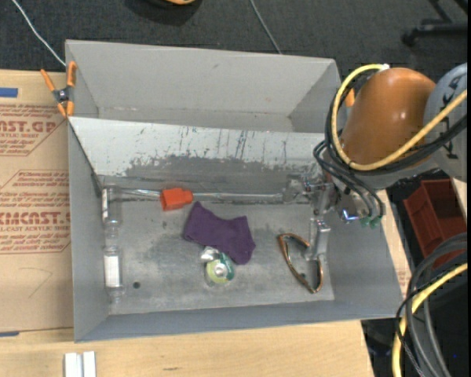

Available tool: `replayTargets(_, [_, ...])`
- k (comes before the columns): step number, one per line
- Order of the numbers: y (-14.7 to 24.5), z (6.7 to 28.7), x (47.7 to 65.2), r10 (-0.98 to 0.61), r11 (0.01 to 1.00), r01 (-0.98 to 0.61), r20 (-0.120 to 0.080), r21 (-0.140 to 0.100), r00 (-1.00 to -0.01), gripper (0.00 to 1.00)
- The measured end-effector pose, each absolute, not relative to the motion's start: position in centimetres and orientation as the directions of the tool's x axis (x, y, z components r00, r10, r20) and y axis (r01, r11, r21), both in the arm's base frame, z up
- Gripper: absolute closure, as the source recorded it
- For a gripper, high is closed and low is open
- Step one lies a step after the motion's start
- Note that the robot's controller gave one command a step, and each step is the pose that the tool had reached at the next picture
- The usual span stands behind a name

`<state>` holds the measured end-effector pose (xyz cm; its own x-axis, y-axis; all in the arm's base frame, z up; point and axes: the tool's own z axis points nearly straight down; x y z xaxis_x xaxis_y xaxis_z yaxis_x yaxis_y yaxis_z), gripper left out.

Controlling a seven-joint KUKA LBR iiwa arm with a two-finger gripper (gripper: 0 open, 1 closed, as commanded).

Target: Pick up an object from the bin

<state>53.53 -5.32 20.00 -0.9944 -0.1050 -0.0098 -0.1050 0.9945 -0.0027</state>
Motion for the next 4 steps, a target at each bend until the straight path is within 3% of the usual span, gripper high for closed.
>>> replayTargets(1, [-8.0, 15.9, 49.4, -0.045, 0.999, -0.045, 0.002, 0.000, -0.999, 0.00])
replayTargets(2, [-9.0, 10.7, 52.1, -0.163, 0.987, -0.163, -0.008, -0.002, -0.987, 0.00])
replayTargets(3, [-11.3, 7.3, 53.8, -0.031, 1.000, -0.031, -0.002, 0.001, -1.000, 0.00])
replayTargets(4, [-13.3, 7.0, 52.6, -0.243, 0.970, -0.243, -0.008, -0.003, -0.970, 1.00])
